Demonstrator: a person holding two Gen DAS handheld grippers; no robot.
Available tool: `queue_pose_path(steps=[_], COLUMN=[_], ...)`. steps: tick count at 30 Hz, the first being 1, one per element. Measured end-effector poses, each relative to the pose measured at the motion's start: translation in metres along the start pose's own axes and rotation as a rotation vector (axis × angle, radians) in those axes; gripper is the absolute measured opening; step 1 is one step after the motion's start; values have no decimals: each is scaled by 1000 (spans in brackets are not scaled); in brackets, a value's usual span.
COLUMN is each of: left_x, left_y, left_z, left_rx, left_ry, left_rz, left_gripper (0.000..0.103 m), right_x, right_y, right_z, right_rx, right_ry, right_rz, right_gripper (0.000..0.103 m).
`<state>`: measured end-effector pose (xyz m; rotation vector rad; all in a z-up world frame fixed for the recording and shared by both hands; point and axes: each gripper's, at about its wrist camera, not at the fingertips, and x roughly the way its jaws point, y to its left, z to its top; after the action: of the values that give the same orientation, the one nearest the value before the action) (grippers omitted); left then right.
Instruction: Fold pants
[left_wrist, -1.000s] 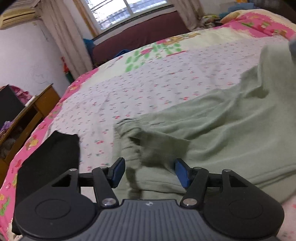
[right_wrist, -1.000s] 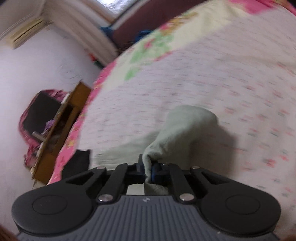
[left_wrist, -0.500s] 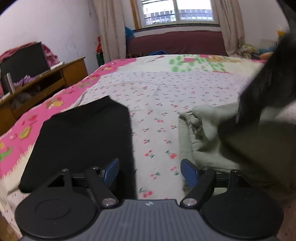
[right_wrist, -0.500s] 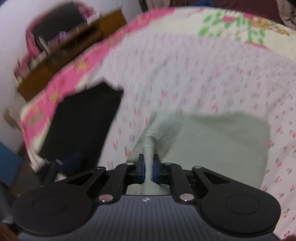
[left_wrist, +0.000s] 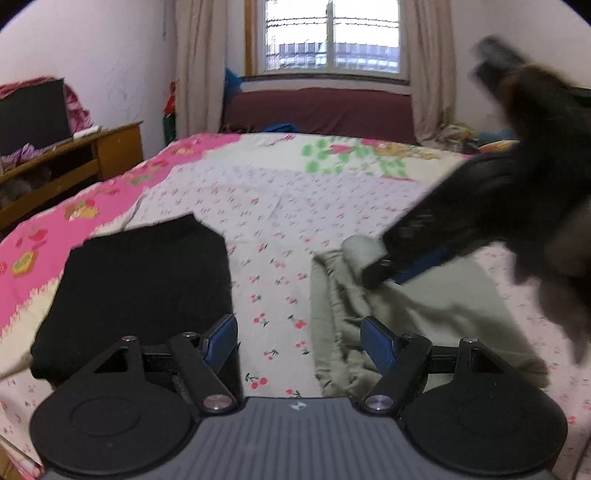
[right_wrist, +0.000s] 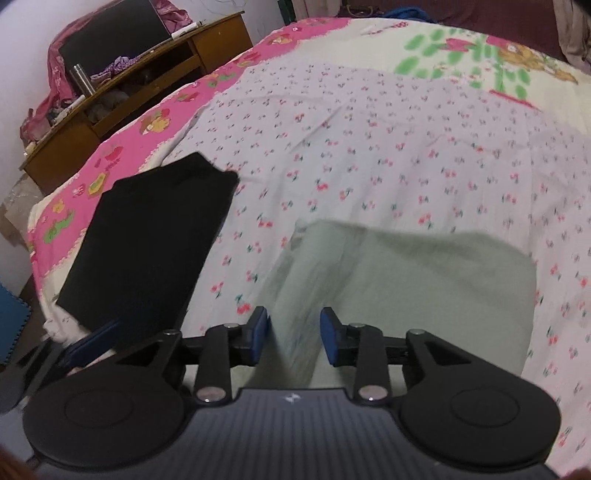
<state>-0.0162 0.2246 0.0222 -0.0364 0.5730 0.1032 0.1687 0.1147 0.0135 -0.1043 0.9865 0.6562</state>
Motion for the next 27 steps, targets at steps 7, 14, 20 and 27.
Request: queue_pose_path(steps=[7,14,20,27], left_x=[12,41,41,61], left_y=[-27,-33,-2,11], left_z=[-1,-9,6,-14], left_rx=[41,28,-78,-155], left_ry=[101,202,171,242], left_rz=[-134,-148,-157,-105], left_gripper=[94,38,32,46], right_x=[34,20,18,78], right_y=[16,-13,-5,11], right_z=[18,25,43,34], right_rx=[-122,24,19,-78], right_ry=[50,-14,-49,40], right_rz=[-110,-45,-29,-43], right_gripper=[44,6,7,38])
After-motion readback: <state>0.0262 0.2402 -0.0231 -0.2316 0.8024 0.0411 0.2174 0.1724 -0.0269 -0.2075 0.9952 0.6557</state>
